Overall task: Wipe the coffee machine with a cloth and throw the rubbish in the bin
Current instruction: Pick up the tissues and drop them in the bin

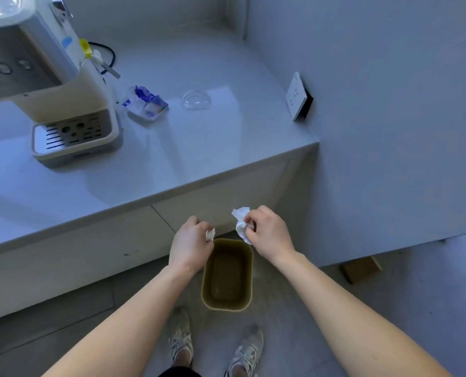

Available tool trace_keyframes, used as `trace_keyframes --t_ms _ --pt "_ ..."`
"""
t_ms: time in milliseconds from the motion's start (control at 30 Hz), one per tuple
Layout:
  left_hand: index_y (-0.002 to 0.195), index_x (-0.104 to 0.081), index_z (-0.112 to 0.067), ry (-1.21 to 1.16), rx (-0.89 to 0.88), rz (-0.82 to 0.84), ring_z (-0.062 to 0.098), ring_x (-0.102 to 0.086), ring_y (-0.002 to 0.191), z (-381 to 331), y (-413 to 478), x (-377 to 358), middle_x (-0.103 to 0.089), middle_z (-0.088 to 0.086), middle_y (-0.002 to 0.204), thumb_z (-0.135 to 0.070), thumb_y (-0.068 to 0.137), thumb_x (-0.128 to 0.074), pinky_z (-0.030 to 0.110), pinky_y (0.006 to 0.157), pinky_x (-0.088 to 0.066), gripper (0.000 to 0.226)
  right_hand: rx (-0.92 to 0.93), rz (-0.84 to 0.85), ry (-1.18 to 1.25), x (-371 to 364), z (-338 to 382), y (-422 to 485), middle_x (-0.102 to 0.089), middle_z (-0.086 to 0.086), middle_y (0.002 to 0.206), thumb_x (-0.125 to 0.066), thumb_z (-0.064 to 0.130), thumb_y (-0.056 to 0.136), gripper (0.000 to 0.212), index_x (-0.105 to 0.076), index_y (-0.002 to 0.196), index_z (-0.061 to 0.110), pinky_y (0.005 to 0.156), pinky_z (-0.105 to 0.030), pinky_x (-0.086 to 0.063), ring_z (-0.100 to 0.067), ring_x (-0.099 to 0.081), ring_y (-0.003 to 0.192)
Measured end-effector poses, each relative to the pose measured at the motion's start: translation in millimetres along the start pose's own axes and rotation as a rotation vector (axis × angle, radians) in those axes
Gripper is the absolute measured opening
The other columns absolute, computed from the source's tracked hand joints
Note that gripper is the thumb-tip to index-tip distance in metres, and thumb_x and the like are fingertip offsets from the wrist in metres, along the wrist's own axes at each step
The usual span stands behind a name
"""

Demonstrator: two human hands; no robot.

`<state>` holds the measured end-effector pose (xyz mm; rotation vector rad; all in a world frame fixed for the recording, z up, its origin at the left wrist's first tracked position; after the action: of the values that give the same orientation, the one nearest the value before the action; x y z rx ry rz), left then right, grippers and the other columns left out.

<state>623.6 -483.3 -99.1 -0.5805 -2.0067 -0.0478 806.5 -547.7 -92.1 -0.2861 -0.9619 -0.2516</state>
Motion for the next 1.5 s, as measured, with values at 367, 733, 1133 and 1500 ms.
trace_keyframes --t_ms 367,733,1133,1500 --pt "0.112 -0.067 -0.019 0.046 0.103 0.186 0.018 -0.051 0.085 59 7 -104 -0.056 0.001 0.105 -0.012 0.086 -0.062 0.028 0.070 -0.040 0.027 -0.190 0.145 -0.033 -136 -74 -16 -0.056 0.002 0.097 -0.061 0.021 0.089 0.007 -0.067 0.093 0.022 0.069 -0.025 -0.049 -0.016 -0.058 0.079" --pt "0.117 -0.066 -0.021 0.058 0.192 0.307 0.017 -0.052 0.086 103 5 -202 -0.057 0.003 0.115 -0.013 0.088 -0.066 0.026 0.074 -0.045 0.030 -0.346 0.246 -0.015 -234 -132 -17 -0.062 -0.003 0.113 -0.063 0.021 0.090 0.018 -0.067 0.107 0.024 0.075 -0.024 -0.051 -0.020 -0.063 0.091" --pt "0.126 -0.058 -0.029 0.112 0.142 0.310 0.021 -0.063 0.095 111 13 -236 -0.055 -0.004 0.125 -0.031 0.088 -0.070 0.032 0.074 -0.059 0.040 -0.401 0.226 0.036 -257 -144 -3 -0.057 -0.002 0.126 -0.067 0.021 0.090 0.031 -0.062 0.121 0.027 0.087 -0.030 -0.054 -0.024 -0.063 0.102" --pt "0.129 -0.055 -0.030 0.138 0.142 0.263 0.018 -0.060 0.102 114 24 -236 -0.055 -0.004 0.126 -0.027 0.089 -0.068 0.031 0.078 -0.058 0.042 -0.364 0.148 0.048 -264 -154 5 -0.062 0.005 0.121 -0.064 0.025 0.093 0.024 -0.063 0.116 0.030 0.089 -0.030 -0.055 -0.016 -0.065 0.101"
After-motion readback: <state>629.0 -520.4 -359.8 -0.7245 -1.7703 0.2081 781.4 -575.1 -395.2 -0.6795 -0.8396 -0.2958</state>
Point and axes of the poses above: each hand's wrist, its own y-axis towards the middle knuckle, its own x-axis out of the back of the hand, z = x × y, the point moved 1 cm from there along y, towards the middle knuckle
